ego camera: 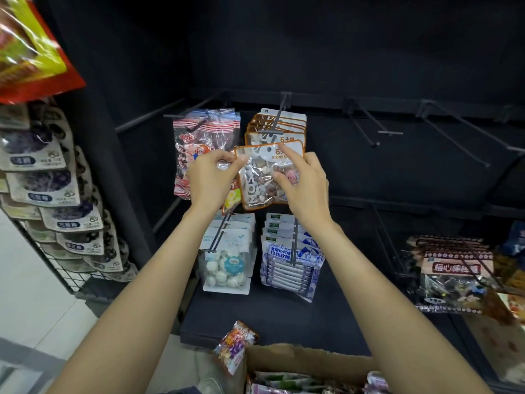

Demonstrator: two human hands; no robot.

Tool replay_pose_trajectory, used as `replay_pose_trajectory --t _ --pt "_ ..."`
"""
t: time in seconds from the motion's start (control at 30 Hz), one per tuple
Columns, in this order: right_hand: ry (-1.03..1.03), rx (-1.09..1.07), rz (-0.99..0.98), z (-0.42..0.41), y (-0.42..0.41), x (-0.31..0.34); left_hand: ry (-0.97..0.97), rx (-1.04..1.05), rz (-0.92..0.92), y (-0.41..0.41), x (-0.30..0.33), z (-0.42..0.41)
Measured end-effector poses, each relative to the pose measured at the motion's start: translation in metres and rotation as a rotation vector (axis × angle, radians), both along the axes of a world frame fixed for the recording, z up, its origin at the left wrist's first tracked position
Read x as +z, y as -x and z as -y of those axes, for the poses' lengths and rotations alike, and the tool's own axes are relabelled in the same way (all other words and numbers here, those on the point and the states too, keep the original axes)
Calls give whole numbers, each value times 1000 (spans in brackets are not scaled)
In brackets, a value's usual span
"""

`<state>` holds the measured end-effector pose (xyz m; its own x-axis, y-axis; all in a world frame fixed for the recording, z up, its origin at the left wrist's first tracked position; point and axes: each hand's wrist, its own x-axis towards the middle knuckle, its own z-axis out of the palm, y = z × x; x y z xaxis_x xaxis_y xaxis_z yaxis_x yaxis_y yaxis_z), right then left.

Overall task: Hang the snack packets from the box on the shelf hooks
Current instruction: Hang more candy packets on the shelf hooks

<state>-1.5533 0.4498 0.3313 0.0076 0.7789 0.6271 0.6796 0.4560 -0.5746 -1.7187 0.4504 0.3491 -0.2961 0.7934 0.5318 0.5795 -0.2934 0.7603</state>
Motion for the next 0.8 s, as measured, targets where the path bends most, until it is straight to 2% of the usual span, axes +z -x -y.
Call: replay_pose_trajectory --t 0.17,0.43,0.57,0.67,0.8 --pt "-8 -46 30 -9 0 0 -2 49 -73 -3 1 -14" --pt "-19 -263 288 -46 1 6 49 49 -282 18 0 11" --pt "-79 -358 369 -56 4 -3 113 -48 -221 28 5 37" --pt "-92 -316 289 -41 -4 -8 127 -250 -190 24 14 50" --pt "-64 51 -84 19 -29 -11 91 -485 -206 2 30 63"
